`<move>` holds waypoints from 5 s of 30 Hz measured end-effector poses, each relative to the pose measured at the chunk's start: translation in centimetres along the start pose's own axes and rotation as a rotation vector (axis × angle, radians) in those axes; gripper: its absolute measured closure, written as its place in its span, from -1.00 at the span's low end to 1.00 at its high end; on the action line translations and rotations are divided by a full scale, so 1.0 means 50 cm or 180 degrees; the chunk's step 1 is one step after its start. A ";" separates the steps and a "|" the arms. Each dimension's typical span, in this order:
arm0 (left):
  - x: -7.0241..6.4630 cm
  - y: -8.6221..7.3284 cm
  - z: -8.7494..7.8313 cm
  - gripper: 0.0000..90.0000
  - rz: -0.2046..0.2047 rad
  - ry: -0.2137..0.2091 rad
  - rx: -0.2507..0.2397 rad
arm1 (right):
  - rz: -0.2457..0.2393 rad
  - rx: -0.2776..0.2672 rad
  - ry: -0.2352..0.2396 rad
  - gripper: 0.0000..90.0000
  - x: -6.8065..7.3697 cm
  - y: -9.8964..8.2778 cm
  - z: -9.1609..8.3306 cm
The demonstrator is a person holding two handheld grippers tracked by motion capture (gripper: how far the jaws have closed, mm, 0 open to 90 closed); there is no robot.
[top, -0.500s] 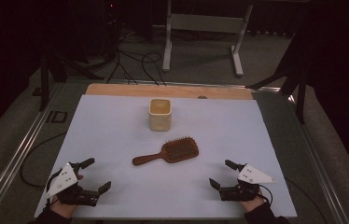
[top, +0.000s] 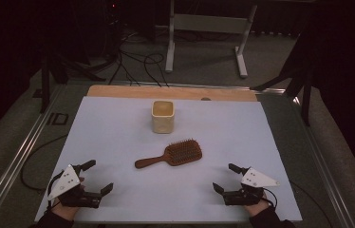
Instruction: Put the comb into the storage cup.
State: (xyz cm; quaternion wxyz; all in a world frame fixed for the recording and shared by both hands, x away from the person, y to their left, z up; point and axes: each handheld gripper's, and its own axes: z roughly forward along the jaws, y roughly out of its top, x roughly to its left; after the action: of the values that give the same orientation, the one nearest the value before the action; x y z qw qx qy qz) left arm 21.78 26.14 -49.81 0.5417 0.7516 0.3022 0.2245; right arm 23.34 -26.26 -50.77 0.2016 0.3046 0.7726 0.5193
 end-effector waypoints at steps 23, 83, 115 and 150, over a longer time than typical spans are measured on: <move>-0.001 0.022 -0.020 -1.00 -0.0032 -0.0062 -0.0056 | -0.0042 -0.0044 -0.0077 -0.81 0.018 0.013 -0.005; -0.006 0.192 0.124 -1.00 0.0252 -0.0767 0.0727 | 0.0034 -0.0169 0.0025 -0.80 0.020 0.019 -0.011; -0.034 0.232 0.279 -1.00 0.0645 -0.0975 0.1635 | 0.0055 -0.0176 0.0055 -0.80 0.019 0.020 -0.011; -0.044 0.201 0.434 -0.86 0.0772 -0.0985 0.2483 | 0.0065 -0.0180 0.0097 -0.80 0.019 0.020 -0.010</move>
State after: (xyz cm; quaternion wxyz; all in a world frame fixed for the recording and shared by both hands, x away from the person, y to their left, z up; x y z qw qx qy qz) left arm 36.76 7.56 -47.06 0.2258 0.9548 0.1892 0.0403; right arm 22.59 -25.66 -49.67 0.1930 0.2988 0.7574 0.5475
